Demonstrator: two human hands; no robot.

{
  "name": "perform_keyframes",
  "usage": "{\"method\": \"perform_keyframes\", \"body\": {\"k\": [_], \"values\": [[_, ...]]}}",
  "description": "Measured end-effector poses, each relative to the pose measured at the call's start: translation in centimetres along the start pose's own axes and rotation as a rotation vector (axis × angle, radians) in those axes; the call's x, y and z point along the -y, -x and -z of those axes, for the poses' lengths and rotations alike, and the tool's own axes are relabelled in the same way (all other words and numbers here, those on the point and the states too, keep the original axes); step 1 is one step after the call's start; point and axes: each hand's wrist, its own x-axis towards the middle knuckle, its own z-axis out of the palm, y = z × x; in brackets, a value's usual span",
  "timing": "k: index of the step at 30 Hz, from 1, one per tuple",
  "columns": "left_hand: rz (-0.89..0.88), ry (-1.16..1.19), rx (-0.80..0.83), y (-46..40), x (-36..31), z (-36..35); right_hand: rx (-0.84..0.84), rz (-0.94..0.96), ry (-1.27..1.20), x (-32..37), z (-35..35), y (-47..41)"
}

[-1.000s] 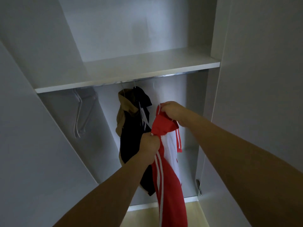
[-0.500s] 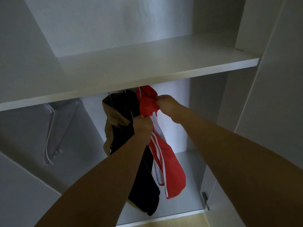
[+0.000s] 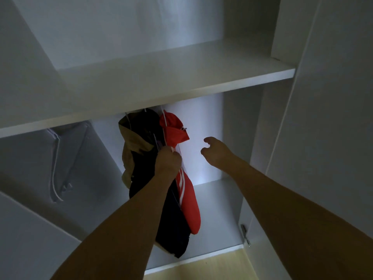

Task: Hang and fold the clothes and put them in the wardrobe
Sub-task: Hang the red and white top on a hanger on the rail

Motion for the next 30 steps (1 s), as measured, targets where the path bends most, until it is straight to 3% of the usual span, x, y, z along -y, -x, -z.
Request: {"method": "perform_keyframes", "body": {"k": [4, 7, 13, 17, 24, 30], "values": [[-0.368, -0.344, -0.005, 6.6, 1.4, 0.5, -0.05, 0.046, 0.132, -1.4, 1.3, 7.4], [-0.496, -0.378, 0.018, 11.0, 2.2, 0.0, -0.066, 0.06, 0.179, -2.6, 2.3, 12.9], [-0.611, -0.348, 0.118, 19.0, 3.1, -1.9, -0.132, -0.076, 0.254, -5.3, 4.1, 23.3], [-0.792, -0.395, 0.205, 21.7, 3.2, -3.6, -0.238, -0.207, 0.277, -8.0, 4.5, 28.6], [-1.034, -0.366, 0.469, 28.0, 0.8, -8.7, -0.412, -0.444, 0.281, -11.3, 4.9, 38.4], [-1.274, -0.285, 0.62, 39.8, -2.7, -11.2, -0.644, -0.648, 0.29, -13.7, 7.5, 53.4]]}}
